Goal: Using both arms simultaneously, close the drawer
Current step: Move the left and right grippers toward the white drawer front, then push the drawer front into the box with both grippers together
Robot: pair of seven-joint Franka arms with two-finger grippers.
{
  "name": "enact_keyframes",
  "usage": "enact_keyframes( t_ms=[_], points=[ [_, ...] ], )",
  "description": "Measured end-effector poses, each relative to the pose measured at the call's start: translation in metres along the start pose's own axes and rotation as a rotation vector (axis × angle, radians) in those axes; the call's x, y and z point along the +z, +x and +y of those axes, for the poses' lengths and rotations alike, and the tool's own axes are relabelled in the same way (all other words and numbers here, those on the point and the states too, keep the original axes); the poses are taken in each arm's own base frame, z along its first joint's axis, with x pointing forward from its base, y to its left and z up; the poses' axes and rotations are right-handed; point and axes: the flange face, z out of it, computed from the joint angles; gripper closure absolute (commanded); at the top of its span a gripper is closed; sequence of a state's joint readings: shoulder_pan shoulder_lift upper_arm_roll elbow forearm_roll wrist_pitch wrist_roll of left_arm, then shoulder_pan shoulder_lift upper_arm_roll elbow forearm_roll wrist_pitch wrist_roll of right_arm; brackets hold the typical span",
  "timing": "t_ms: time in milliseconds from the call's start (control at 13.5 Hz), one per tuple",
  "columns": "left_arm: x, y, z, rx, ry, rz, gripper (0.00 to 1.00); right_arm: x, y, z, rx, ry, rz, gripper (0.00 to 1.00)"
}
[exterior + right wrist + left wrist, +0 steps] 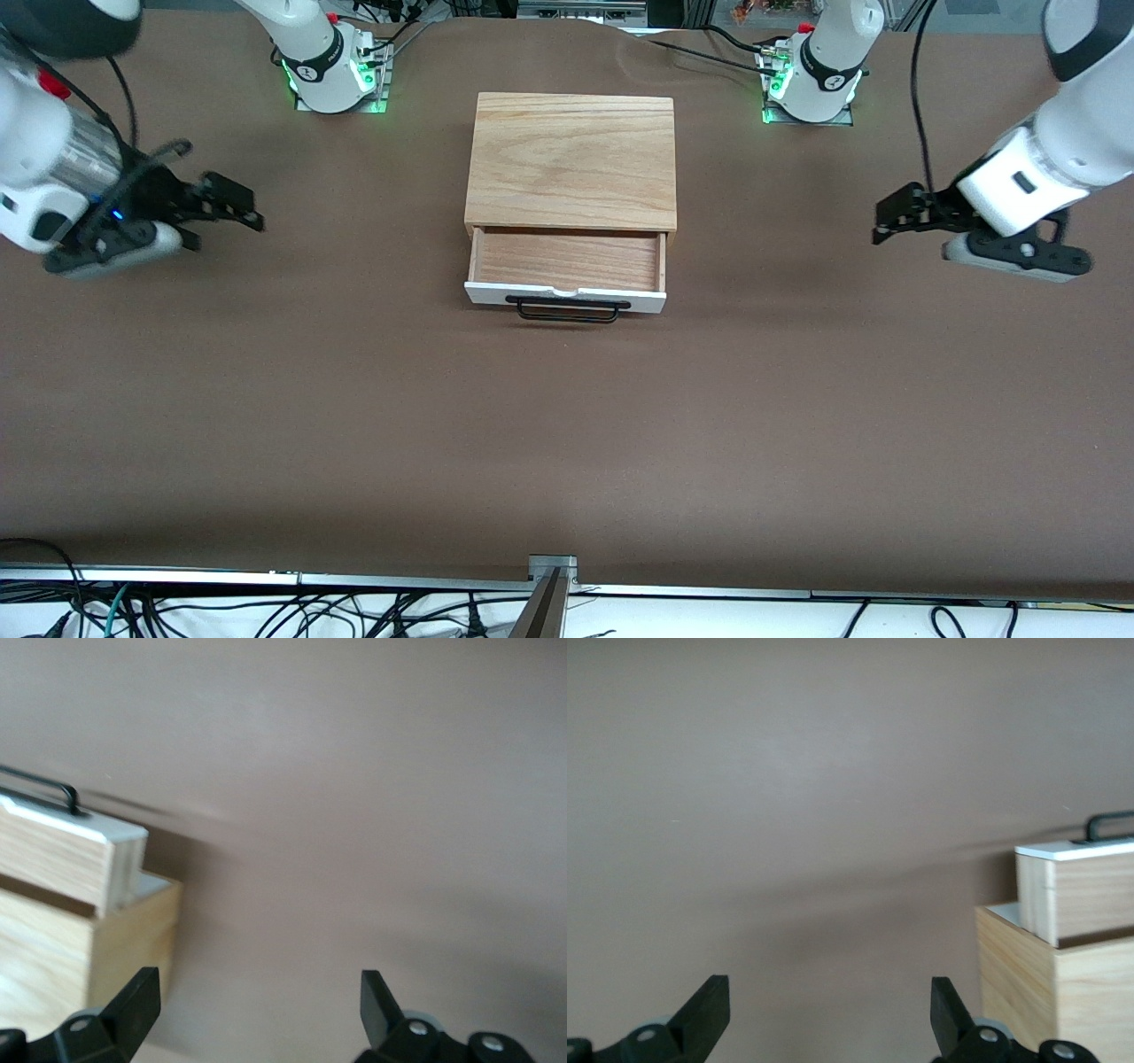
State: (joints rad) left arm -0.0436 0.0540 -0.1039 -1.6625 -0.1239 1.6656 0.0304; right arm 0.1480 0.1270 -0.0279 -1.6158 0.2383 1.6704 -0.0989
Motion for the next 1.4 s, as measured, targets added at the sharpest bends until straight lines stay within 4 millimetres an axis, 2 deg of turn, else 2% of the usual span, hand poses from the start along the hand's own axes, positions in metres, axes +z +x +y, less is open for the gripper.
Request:
enact_keyframes(
  t_ms=[148, 295, 591, 812, 1034, 1181, 1403],
  points=[
    [0.025, 0.008, 0.039, 0.058, -0.044, -0.034, 0.00, 0.037, 0.035, -0.013, 0.027, 0.039, -0.019, 0.00],
    [0.056, 0.020, 0.072, 0.094, -0.106, -0.051, 0.00, 0.075, 0.061, -0.032, 0.048, 0.095, -0.027, 0.00],
    [0.116, 0.055, 0.106, 0.061, -0.275, -0.019, 0.00, 0.155, 0.093, -0.065, 0.107, 0.236, -0.038, 0.00],
    [0.170, 0.070, 0.139, 0.055, -0.341, -0.014, 0.00, 0.200, 0.103, -0.103, 0.106, 0.277, -0.023, 0.00],
    [0.214, 0.079, 0.177, 0.026, -0.392, 0.019, 0.00, 0.246, 0.108, -0.139, 0.112, 0.309, -0.003, 0.00],
    [0.238, 0.082, 0.197, -0.019, -0.419, 0.042, 0.00, 0.264, 0.105, -0.153, 0.111, 0.321, -0.023, 0.00],
    [0.274, 0.081, 0.215, -0.037, -0.418, 0.045, 0.00, 0.273, 0.101, -0.163, 0.117, 0.336, -0.042, 0.00]
  ],
)
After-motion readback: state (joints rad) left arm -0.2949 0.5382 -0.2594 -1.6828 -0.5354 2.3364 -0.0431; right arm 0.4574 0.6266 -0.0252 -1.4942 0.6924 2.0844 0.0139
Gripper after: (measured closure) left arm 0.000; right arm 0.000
